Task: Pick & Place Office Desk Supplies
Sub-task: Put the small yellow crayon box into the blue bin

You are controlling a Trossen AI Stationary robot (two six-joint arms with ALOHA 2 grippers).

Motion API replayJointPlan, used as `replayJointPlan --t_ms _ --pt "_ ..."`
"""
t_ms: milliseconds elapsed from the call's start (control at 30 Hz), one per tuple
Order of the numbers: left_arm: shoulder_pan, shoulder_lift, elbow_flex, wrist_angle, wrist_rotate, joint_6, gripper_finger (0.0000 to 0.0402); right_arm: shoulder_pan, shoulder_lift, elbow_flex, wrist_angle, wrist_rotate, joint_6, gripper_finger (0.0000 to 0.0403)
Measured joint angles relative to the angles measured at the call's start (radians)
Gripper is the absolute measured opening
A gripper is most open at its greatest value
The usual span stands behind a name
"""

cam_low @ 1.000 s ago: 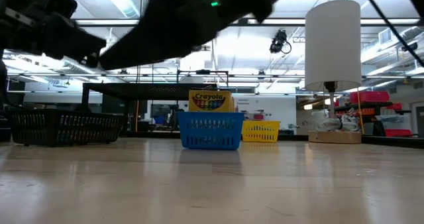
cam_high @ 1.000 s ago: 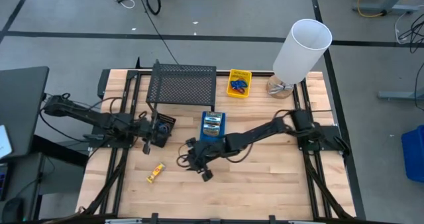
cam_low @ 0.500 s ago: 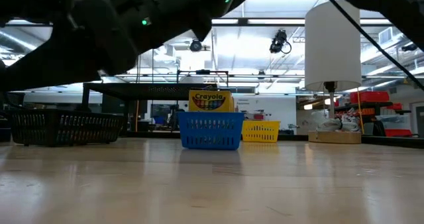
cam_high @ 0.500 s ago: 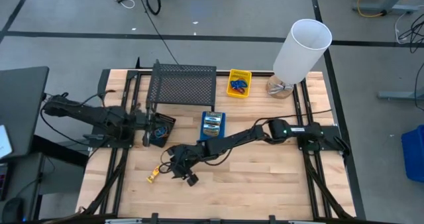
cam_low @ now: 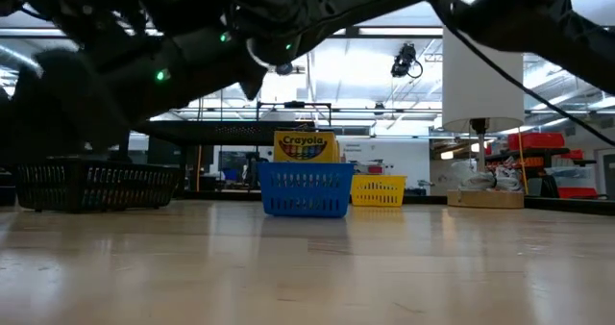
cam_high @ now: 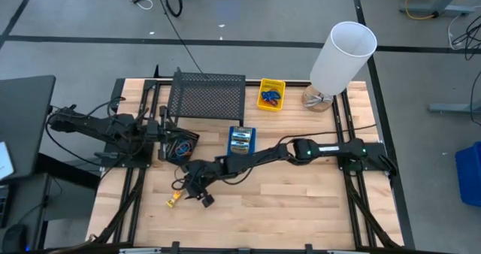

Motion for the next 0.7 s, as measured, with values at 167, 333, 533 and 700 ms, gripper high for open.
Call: replayJointPlan --t_ms 167,333,533,700 --pt "0.000 0.001 0.000 0.000 0.001 -0.020 0.0005 0.000 0.035 0.028 0.019 0.007 -0.004 0.0188" --pt "0.000 0.001 0.000 -0.001 0.008 -0.023 0.0005 0.000 0.039 0.028 0.010 0.066 -0.020 0.0188" --pt "0.000 0.002 0.000 -0.037 0.050 -0.080 0.0005 0.007 0.035 0.028 -0.068 0.102 -0.046 0.0188" --pt "0.000 0.002 0.000 -0.157 0.181 -0.233 0.0005 0.037 -0.020 0.027 -0.130 0.106 -0.067 0.0188"
